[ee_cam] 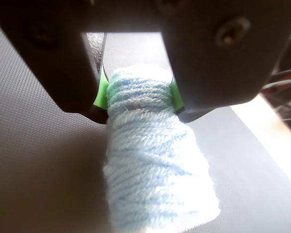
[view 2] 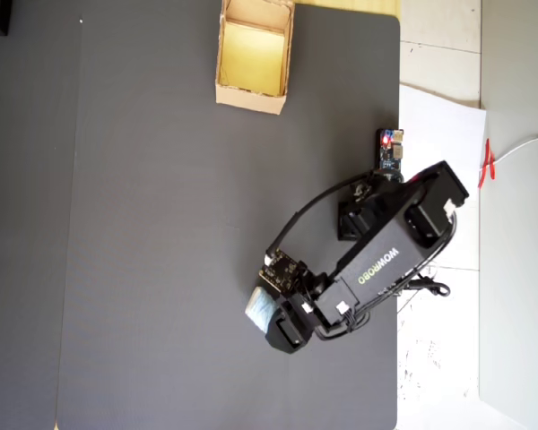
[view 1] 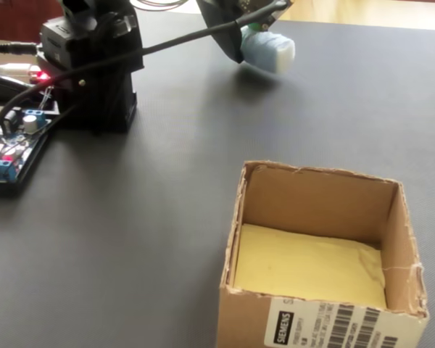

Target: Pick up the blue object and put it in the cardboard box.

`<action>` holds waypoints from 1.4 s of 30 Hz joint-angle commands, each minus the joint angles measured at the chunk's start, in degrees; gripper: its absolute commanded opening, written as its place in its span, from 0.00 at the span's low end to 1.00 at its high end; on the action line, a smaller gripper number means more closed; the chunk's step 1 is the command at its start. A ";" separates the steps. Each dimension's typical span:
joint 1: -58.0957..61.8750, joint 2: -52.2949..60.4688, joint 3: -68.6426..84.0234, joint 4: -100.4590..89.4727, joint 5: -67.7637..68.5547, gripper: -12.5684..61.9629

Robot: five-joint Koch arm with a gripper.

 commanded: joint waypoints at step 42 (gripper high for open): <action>60.73 29.44 5.98 -23.91 -14.85 0.24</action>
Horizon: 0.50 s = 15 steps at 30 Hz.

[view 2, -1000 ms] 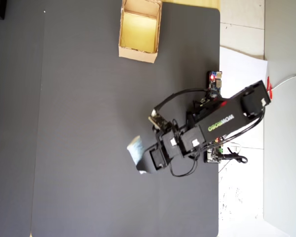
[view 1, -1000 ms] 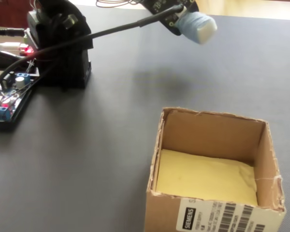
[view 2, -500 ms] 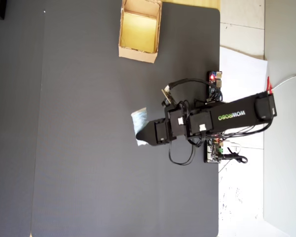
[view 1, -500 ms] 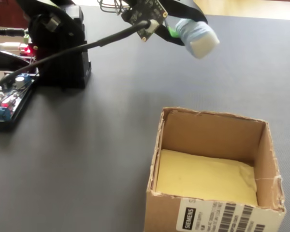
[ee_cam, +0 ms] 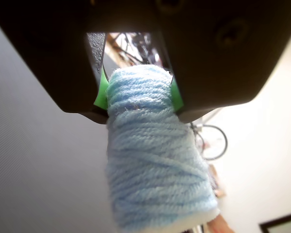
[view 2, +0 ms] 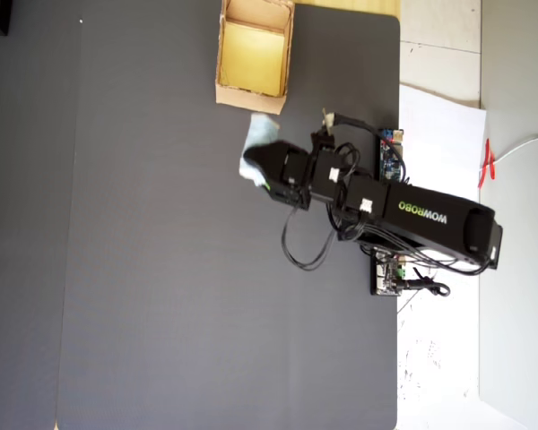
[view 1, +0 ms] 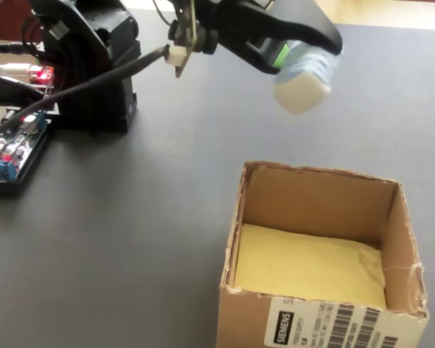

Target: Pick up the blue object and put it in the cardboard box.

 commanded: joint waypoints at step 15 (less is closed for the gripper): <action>15.21 -25.40 -28.74 -7.21 -4.13 0.24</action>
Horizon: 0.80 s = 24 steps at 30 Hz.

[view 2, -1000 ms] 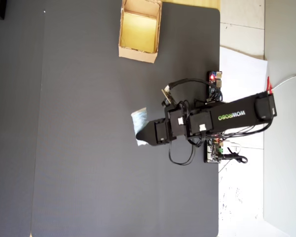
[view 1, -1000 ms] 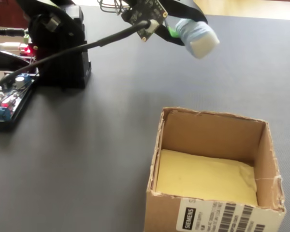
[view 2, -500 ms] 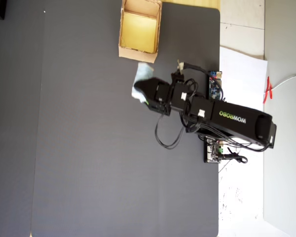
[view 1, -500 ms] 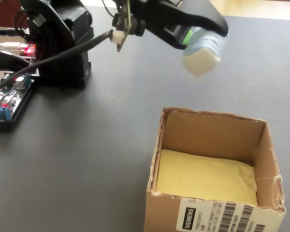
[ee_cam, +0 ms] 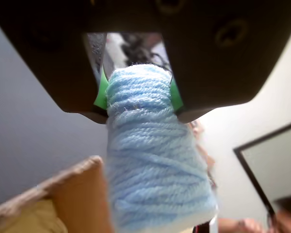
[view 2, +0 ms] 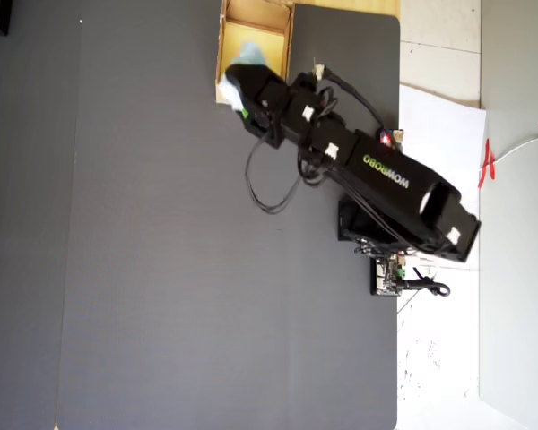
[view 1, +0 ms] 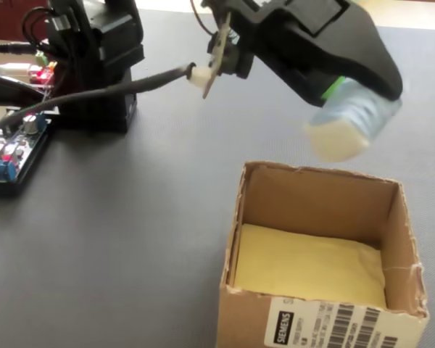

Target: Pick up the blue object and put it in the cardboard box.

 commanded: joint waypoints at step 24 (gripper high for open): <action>5.71 0.35 -3.34 1.76 0.70 0.59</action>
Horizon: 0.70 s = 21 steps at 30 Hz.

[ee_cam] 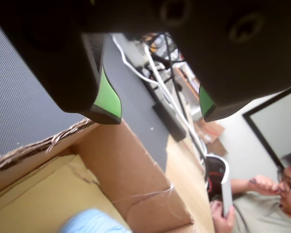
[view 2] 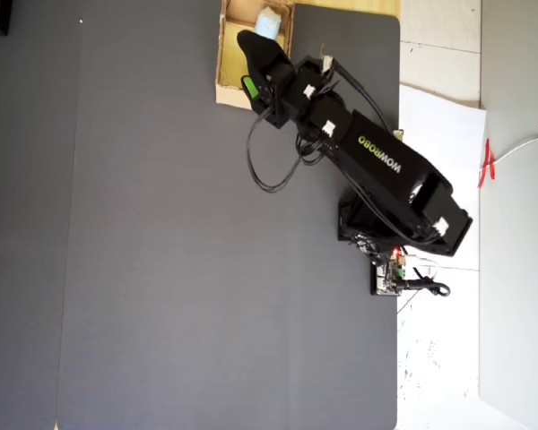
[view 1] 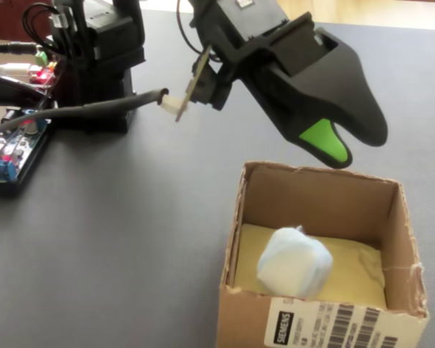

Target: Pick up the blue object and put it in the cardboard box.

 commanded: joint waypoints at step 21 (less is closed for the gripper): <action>-28.74 12.83 9.58 -8.44 10.11 0.62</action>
